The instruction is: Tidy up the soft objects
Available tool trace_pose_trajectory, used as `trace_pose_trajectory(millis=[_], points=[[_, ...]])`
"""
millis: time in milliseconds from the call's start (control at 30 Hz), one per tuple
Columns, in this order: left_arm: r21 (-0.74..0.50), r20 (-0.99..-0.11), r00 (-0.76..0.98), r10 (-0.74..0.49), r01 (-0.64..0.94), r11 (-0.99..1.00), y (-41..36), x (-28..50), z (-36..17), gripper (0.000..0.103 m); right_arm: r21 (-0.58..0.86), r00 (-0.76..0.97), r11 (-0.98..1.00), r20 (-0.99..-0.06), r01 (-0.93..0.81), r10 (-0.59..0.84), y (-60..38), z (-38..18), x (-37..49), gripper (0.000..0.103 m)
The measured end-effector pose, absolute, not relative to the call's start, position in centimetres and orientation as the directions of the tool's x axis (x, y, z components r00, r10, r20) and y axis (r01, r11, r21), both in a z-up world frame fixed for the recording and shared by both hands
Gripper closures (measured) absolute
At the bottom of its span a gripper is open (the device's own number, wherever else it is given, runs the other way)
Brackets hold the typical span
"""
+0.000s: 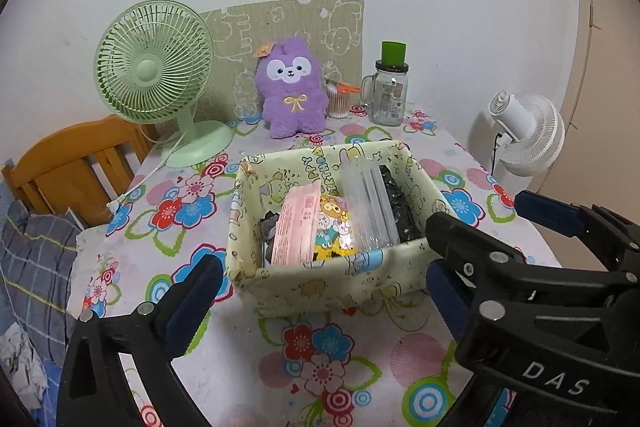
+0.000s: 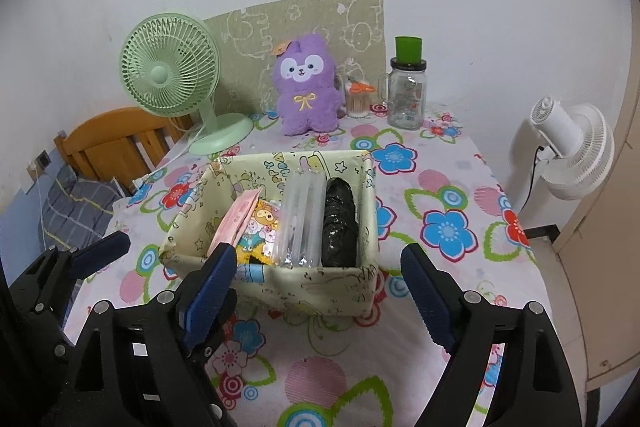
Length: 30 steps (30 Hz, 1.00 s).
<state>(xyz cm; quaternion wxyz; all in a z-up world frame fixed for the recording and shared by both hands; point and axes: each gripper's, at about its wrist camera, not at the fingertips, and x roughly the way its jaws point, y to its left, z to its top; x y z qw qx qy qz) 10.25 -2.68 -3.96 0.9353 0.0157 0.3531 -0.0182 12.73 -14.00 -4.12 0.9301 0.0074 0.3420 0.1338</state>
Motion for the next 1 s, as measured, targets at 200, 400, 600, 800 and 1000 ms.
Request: trace_pose_trajectory(millis=[200,400,600,800,1000], points=[[0.025,-0.646,0.763,-0.019,0.047,0.999,-2.7,8.6,-3.4,0.000,0.090,0.747,0.966,-0.619,-0.241,0.244,-14.3,-3.6,10.6,0.016],[0.029,-0.622,0.783,-0.015,0.041,0.999,-2.6,6.6,-2.5,0.000,0.085,0.763,0.969,-0.603,-0.231,0.235,-14.7,-2.9,9.1,0.016],[0.024,-0.614,0.789,-0.020,0.044,0.999,-2.3,5.0,-1.7,0.000,0.083,0.777,0.971,-0.586,-0.224,0.229,-15.2,-2.1,7.5,0.016],[0.025,-0.592,0.806,-0.003,0.022,0.999,-1.8,3.9,-0.9,0.000,0.060,0.806,0.976,-0.555,-0.208,0.206,-15.5,-0.8,5.9,0.012],[0.018,-0.586,0.810,0.007,0.005,1.000,-1.2,3.0,-0.4,0.000,0.061,0.828,0.979,-0.525,-0.195,0.198,-16.2,0.1,4.8,0.010]])
